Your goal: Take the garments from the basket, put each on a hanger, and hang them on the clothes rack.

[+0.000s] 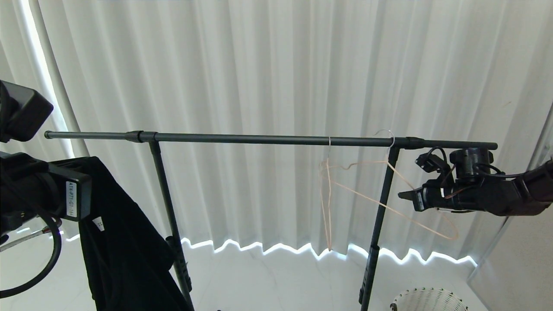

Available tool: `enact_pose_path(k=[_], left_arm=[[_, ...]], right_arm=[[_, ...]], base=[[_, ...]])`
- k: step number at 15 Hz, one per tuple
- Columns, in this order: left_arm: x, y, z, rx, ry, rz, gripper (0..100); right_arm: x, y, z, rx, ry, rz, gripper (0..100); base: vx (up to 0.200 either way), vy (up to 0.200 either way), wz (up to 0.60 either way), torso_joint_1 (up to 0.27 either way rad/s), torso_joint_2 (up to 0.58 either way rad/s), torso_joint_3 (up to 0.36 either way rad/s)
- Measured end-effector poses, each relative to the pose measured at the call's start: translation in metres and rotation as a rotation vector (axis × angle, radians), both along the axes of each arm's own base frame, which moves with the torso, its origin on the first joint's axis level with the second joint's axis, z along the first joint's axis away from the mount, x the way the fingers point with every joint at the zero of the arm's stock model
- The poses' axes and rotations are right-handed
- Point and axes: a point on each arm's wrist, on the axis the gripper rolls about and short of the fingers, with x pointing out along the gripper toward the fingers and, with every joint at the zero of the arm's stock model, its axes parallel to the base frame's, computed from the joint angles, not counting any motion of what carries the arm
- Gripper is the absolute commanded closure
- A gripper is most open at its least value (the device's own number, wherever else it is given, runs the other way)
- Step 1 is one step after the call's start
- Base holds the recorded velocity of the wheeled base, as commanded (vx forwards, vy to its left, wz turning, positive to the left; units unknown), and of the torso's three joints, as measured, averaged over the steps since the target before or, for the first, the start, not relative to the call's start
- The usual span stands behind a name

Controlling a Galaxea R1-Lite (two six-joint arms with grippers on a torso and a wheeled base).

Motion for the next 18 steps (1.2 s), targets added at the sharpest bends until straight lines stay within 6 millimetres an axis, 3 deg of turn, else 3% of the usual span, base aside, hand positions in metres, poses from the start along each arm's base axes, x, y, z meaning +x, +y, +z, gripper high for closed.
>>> enact_pose_path(k=[4,11,14,18], left_arm=[[-0.004,0.001,0.001,-0.003,-0.009,0.000,100],[-0.007,0.002,0.001,-0.004,-0.017,-0.001,100],[-0.007,0.002,0.001,-0.004,-0.016,-0.001,100],[-0.007,0.001,-0.007,0.024,0.011,-0.014,100]], right_arm=[[-0.014,0.001,0.021,0.013,-0.037,-0.009,100],[-0.073,-0.006,0.042,-0.047,-0.049,-0.100,100],[-0.112,-0.011,0.052,-0.094,-0.066,-0.175,100],[-0.173,-0.016,0.063,-0.128,-0.056,-0.210,100]], base=[[0.000,0.000,0.00,0.000,0.00,0.000],[0.000,0.000,0.00,0.000,0.00,0.000],[0.000,0.000,0.00,0.000,0.00,0.000],[-0.200,0.000,0.00,0.007,0.01,-0.001]])
